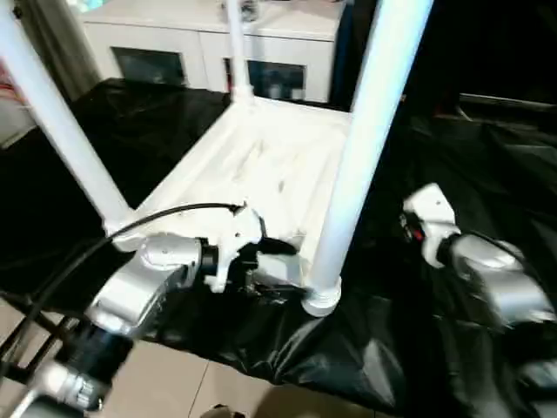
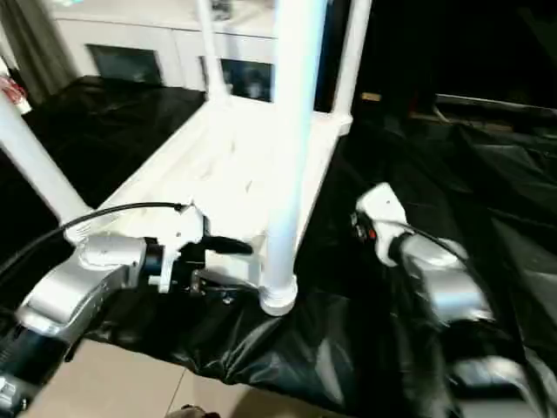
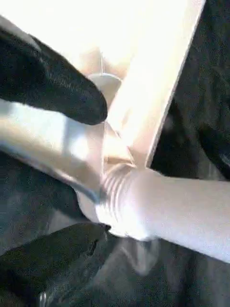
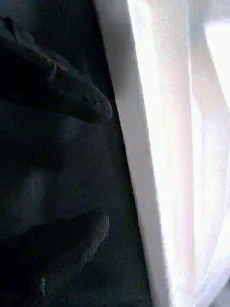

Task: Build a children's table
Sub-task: Rotate table base

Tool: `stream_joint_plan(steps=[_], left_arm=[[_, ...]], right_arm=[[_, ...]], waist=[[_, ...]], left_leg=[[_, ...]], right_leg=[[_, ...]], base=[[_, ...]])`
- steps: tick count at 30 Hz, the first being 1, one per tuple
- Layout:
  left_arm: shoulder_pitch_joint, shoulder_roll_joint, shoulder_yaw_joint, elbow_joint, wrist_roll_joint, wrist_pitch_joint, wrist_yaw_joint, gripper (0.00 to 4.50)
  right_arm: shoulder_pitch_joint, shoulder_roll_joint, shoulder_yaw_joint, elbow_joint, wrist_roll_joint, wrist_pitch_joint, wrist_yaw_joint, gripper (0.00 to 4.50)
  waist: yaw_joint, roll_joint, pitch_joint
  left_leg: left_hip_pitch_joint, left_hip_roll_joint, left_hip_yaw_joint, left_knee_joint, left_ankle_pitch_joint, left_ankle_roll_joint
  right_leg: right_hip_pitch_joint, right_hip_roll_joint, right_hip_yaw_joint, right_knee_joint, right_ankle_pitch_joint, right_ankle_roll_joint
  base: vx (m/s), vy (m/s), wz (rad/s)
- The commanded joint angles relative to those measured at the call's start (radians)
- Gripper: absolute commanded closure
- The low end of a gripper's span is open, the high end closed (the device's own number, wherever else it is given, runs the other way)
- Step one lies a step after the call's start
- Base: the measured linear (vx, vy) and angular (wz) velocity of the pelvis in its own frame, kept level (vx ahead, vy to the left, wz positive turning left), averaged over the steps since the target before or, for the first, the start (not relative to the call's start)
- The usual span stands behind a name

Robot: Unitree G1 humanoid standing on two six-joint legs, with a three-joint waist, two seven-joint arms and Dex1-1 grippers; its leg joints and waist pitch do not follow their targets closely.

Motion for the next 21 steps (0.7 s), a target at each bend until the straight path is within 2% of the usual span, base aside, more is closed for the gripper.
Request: stream_joint_plan(steps=[1,3,4,6,7,10,11,12,17,18,21], left_arm=[[-0.041,0.001,-0.046,0.072,0.090,-0.071,0.016,0.91],[-0.060,-0.002,-0.063,0.108,0.123,-0.091,0.024,1.17],[-0.073,-0.005,-0.071,0.133,0.140,-0.104,0.027,1.31],[-0.084,-0.006,-0.075,0.153,0.150,-0.112,0.027,1.38],[-0.094,-0.007,-0.080,0.175,0.157,-0.119,0.019,1.49],[-0.105,-0.013,-0.081,0.213,0.173,-0.148,0.013,1.61],[-0.116,-0.020,-0.085,0.243,0.187,-0.169,0.019,1.83],[-0.117,-0.020,-0.085,0.244,0.187,-0.169,0.019,1.83],[-0.142,-0.042,-0.092,0.301,0.204,-0.196,0.014,2.20],[-0.149,-0.045,-0.102,0.316,0.213,-0.196,-0.007,2.29],[-0.155,-0.046,-0.109,0.328,0.219,-0.194,-0.021,2.50]], right_arm=[[0.030,-0.046,0.023,-0.089,0.023,0.009,0.079,1.23],[0.052,-0.071,0.026,-0.135,0.037,0.031,0.122,1.23],[0.069,-0.092,0.028,-0.174,0.048,0.053,0.153,1.23],[0.086,-0.113,0.028,-0.215,0.064,0.076,0.183,1.23],[0.106,-0.133,0.027,-0.263,0.087,0.116,0.216,1.23],[0.127,-0.160,0.037,-0.306,0.096,0.141,0.246,1.23],[0.137,-0.169,0.043,-0.328,0.104,0.161,0.263,1.23],[0.138,-0.170,0.044,-0.328,0.104,0.162,0.264,1.23],[0.150,-0.183,0.052,-0.362,0.109,0.191,0.282,1.23],[0.152,-0.187,0.056,-0.370,0.103,0.202,0.283,1.23],[0.153,-0.190,0.059,-0.380,0.102,0.215,0.284,1.23]], waist=[[0.003,-0.012,-0.063],[0.010,-0.012,-0.065],[0.008,-0.002,-0.066],[0.012,-0.007,-0.067],[0.011,-0.002,-0.067],[0.012,-0.003,-0.068],[0.011,0.000,-0.067],[0.012,-0.003,-0.069],[0.019,0.000,-0.066],[0.021,0.006,-0.065],[0.025,0.002,-0.065]], left_leg=[[0.025,0.051,-0.028,-0.077,-0.299,0.014],[0.026,0.053,-0.030,-0.076,-0.299,0.018],[0.024,0.052,-0.030,-0.076,-0.298,0.019],[0.022,0.054,-0.031,-0.074,-0.287,0.025],[0.022,0.052,-0.031,-0.074,-0.289,0.030],[0.018,0.053,-0.033,-0.073,-0.285,0.034],[0.018,0.052,-0.032,-0.073,-0.286,0.035],[0.023,0.052,-0.030,-0.070,-0.294,0.035],[0.026,0.055,-0.032,-0.073,-0.315,0.027],[0.025,0.055,-0.034,-0.075,-0.324,0.021],[0.027,0.056,-0.034,-0.076,-0.327,0.015]], right_leg=[[0.040,-0.055,0.043,-0.087,-0.308,-0.185],[0.041,-0.058,0.045,-0.084,-0.304,-0.177],[0.043,-0.056,0.044,-0.085,-0.290,-0.179],[0.044,-0.060,0.043,-0.082,-0.270,-0.192],[0.046,-0.057,0.042,-0.083,-0.265,-0.198],[0.047,-0.061,0.041,-0.081,-0.261,-0.211],[0.045,-0.060,0.040,-0.083,-0.267,-0.211],[0.043,-0.061,0.041,-0.084,-0.277,-0.210],[0.038,-0.063,0.041,-0.091,-0.327,-0.204],[0.038,-0.063,0.041,-0.090,-0.334,-0.203],[0.038,-0.064,0.042,-0.091,-0.339,-0.196]], base=[[0.000,0.000,0.00],[0.000,0.000,0.00],[0.000,0.000,0.00],[0.000,0.000,0.00],[0.000,0.000,0.00],[0.000,0.000,0.00],[0.000,0.000,0.00],[0.000,0.000,0.00],[0.000,0.000,0.00],[0.000,0.000,0.00],[0.000,0.000,0.00]])
